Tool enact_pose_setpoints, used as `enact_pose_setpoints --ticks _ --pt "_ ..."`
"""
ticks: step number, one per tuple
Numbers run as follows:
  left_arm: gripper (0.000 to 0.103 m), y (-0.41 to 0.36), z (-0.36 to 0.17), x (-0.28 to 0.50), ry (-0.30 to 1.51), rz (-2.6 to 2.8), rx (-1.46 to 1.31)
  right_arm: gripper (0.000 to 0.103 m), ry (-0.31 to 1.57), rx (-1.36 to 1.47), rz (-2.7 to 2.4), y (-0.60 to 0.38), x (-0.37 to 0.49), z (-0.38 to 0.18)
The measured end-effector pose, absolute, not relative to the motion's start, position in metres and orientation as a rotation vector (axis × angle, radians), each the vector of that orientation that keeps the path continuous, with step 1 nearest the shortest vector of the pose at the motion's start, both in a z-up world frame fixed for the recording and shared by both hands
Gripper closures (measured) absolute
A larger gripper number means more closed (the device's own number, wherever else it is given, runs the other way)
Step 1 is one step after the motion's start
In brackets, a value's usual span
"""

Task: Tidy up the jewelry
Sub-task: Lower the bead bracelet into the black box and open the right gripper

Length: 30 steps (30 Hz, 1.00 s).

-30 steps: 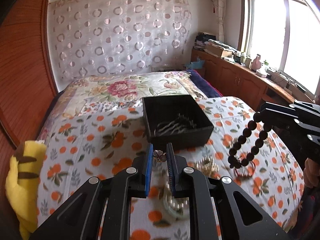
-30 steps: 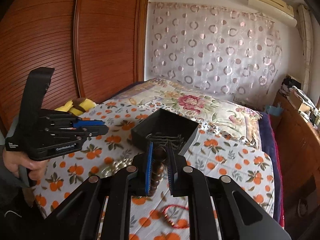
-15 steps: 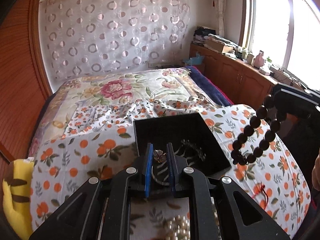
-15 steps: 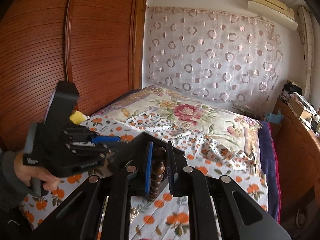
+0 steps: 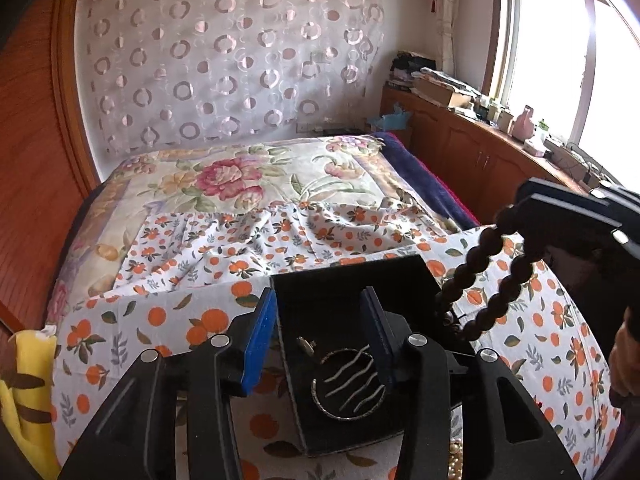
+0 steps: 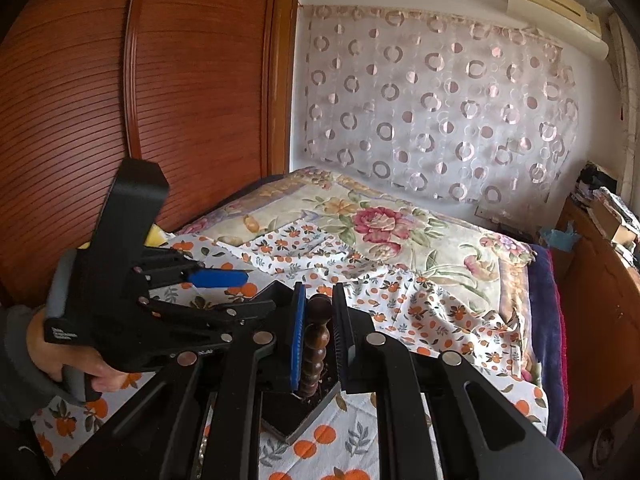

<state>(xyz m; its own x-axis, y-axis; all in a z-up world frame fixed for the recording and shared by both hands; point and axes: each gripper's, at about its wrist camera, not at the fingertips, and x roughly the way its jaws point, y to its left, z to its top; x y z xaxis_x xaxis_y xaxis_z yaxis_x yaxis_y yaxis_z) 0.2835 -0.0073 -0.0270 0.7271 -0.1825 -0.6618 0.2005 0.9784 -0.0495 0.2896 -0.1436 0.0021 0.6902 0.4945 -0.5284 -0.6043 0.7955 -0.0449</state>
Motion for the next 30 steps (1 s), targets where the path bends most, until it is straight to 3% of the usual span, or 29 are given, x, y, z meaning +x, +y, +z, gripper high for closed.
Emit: enact_pose_setpoints --ticks 8,24,30 --pt "0.047 0.021 -0.014 0.261 0.699 -0.185 0.03 0.088 0.555 -0.231 0.664 -0.119 0.301 -0.009" --pt "0.045 0.054 -0.033 0.226 0.737 -0.141 0.025 0.088 0.677 -0.241 0.648 -0.1 0.32 -0.051" --pt "0.039 0.046 -0.042 0.206 0.748 -0.161 0.017 0.086 0.645 -0.211 0.623 -0.121 0.302 -0.044"
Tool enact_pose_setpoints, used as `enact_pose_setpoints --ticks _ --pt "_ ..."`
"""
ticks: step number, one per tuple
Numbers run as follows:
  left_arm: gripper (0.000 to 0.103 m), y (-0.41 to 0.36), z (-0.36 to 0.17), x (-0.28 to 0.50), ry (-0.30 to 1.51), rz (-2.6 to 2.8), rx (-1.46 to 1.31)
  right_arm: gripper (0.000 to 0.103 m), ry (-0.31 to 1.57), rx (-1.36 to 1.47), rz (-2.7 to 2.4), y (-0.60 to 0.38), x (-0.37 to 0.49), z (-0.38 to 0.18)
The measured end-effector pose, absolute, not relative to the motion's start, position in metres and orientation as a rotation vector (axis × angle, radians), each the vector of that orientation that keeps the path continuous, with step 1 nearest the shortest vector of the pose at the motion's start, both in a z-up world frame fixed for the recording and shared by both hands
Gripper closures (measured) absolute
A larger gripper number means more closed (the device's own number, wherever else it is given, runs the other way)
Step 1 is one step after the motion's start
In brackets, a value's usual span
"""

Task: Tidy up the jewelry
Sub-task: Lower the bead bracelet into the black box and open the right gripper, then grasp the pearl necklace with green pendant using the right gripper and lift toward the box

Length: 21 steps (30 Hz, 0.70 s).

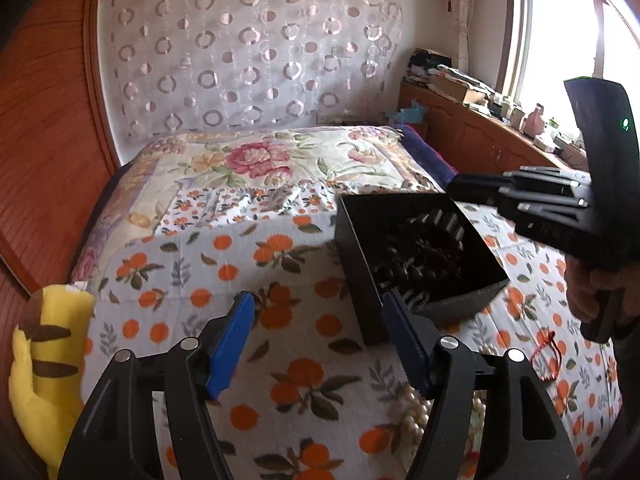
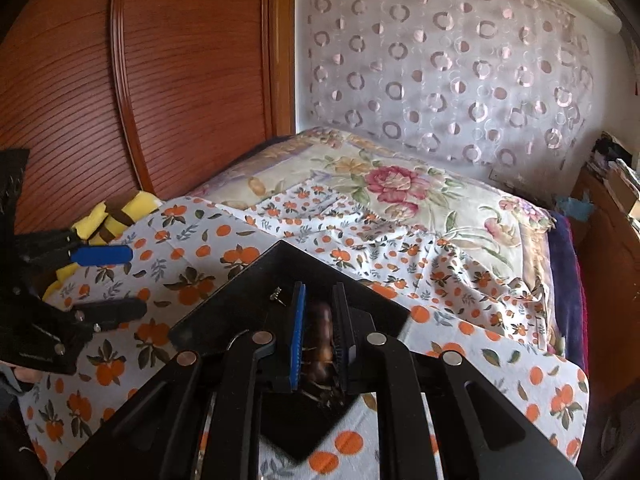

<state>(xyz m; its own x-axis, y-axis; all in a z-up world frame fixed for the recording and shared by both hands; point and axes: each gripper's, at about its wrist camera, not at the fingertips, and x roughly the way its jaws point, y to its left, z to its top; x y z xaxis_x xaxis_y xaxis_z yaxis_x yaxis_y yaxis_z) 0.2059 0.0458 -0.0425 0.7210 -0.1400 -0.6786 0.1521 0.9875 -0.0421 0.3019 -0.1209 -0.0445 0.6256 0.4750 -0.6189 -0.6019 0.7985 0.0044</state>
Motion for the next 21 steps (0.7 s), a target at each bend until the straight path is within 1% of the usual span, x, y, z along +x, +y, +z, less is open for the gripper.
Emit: enact_pose_setpoints --ticks 1,6,12,14,21 --pt "0.039 0.045 -0.045 0.202 0.753 -0.165 0.017 0.085 0.642 -0.204 0.619 -0.125 0.298 -0.044" --pt "0.038 0.04 -0.058 0.188 0.784 -0.179 0.011 0.085 0.659 -0.17 0.621 -0.142 0.272 -0.051" --pt "0.037 0.038 -0.071 0.174 0.817 -0.185 0.009 0.085 0.726 -0.195 0.631 -0.147 0.242 -0.076" --pt "0.03 0.037 -0.076 0.171 0.824 -0.18 0.017 0.085 0.742 -0.197 0.636 -0.147 0.237 -0.082" --pt "0.026 0.044 -0.084 0.161 0.837 -0.155 0.01 0.084 0.789 -0.193 0.711 -0.126 0.217 -0.099"
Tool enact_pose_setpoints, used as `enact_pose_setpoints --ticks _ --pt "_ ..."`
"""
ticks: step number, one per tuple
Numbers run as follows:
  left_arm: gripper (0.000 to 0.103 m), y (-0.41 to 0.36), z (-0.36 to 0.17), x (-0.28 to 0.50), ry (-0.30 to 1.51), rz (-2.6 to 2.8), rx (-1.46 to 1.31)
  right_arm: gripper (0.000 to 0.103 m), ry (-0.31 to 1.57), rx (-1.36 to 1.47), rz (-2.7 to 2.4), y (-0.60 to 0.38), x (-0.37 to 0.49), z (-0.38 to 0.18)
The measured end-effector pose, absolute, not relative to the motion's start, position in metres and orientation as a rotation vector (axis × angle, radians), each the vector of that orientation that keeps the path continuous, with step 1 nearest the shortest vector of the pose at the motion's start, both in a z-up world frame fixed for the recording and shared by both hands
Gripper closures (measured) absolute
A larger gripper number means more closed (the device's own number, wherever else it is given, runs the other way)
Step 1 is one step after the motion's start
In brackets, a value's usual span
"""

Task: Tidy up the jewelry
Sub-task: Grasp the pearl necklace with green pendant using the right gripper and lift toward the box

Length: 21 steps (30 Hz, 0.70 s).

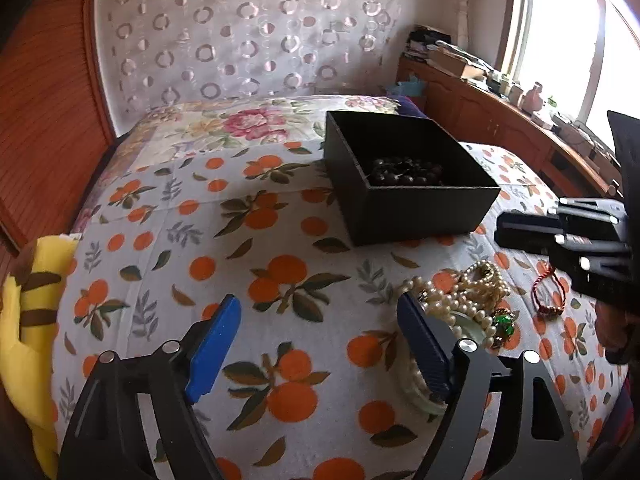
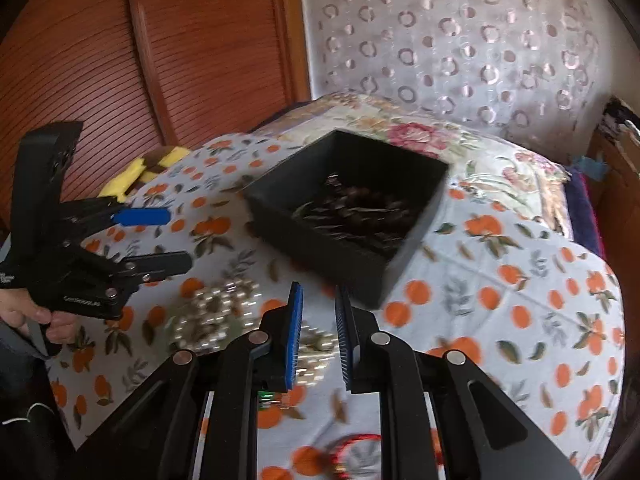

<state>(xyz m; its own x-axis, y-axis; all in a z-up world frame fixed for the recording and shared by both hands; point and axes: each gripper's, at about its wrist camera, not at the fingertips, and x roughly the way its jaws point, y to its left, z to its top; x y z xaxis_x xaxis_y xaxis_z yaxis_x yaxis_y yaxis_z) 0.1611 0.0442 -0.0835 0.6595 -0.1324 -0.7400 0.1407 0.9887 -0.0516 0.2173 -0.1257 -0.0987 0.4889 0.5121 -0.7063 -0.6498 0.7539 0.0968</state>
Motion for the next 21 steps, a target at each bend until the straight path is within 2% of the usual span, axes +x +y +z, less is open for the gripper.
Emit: enact_pose_setpoints --ticks 3,21 --pt "0.025 0.05 -0.085 0.159 0.843 -0.141 0.005 0.077 0.796 -0.195 0.751 -0.111 0.209 -0.103" --pt "0.025 0.075 -0.08 0.136 0.82 -0.1 -0.028 0.074 0.903 -0.204 0.786 -0.073 0.209 -0.125"
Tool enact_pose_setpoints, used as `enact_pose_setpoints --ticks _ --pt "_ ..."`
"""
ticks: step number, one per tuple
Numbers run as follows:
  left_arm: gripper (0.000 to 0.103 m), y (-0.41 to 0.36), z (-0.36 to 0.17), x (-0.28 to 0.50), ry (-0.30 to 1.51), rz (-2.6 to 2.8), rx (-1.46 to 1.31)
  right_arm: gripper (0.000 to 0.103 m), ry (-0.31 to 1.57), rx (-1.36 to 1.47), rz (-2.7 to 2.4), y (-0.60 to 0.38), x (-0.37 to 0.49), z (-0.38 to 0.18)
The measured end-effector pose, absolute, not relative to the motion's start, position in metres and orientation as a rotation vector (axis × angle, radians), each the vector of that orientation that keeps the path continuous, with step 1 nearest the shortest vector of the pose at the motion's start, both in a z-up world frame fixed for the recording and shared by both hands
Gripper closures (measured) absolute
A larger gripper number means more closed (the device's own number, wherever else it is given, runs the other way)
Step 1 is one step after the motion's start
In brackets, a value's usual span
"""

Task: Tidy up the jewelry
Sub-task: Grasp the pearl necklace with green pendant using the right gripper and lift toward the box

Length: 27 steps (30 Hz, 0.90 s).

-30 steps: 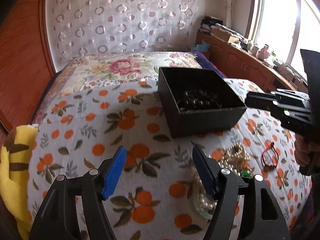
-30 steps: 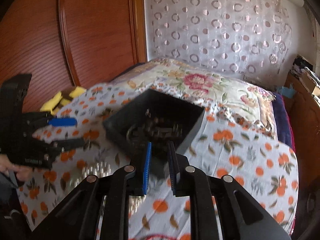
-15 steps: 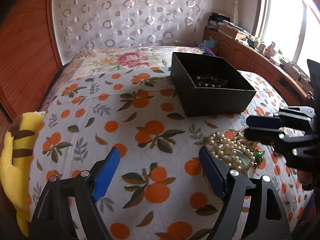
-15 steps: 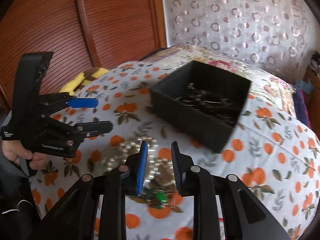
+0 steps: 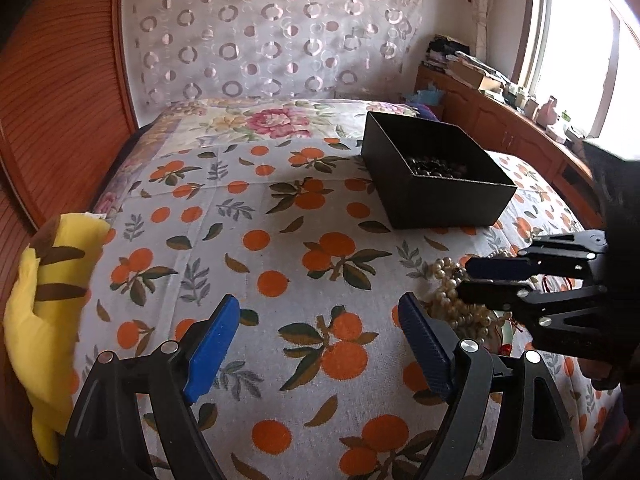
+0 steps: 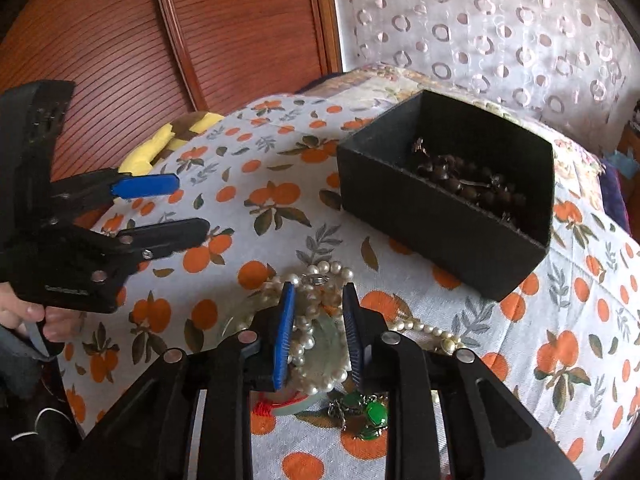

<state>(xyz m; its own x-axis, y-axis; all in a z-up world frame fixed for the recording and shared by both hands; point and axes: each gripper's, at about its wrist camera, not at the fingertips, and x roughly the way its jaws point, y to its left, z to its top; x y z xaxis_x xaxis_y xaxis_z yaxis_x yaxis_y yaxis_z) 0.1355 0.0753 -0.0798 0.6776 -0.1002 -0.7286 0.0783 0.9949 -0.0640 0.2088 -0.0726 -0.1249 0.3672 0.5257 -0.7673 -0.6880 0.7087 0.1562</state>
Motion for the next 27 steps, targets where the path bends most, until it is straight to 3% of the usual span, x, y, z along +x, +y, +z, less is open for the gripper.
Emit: enact_pose_setpoints --ticks 4,7,14,27 --pt "0.025 0.076 -0.077 0.132 0.811 -0.102 -0.033 0.078 0.906 -0.207 0.786 -0.072 0.208 -0.126" --pt "0.025 0.075 -0.076 0.128 0.807 -0.107 -0.033 0.094 0.894 -0.178 0.799 -0.077 0.207 -0.122" --pt "0.025 0.071 -0.072 0.121 0.796 -0.113 -0.032 0.095 0.855 -0.182 0.771 -0.085 0.201 -0.116" --pt "0.024 0.045 -0.072 0.117 0.808 -0.177 -0.025 0.095 0.656 -0.143 0.665 -0.137 0.195 -0.045"
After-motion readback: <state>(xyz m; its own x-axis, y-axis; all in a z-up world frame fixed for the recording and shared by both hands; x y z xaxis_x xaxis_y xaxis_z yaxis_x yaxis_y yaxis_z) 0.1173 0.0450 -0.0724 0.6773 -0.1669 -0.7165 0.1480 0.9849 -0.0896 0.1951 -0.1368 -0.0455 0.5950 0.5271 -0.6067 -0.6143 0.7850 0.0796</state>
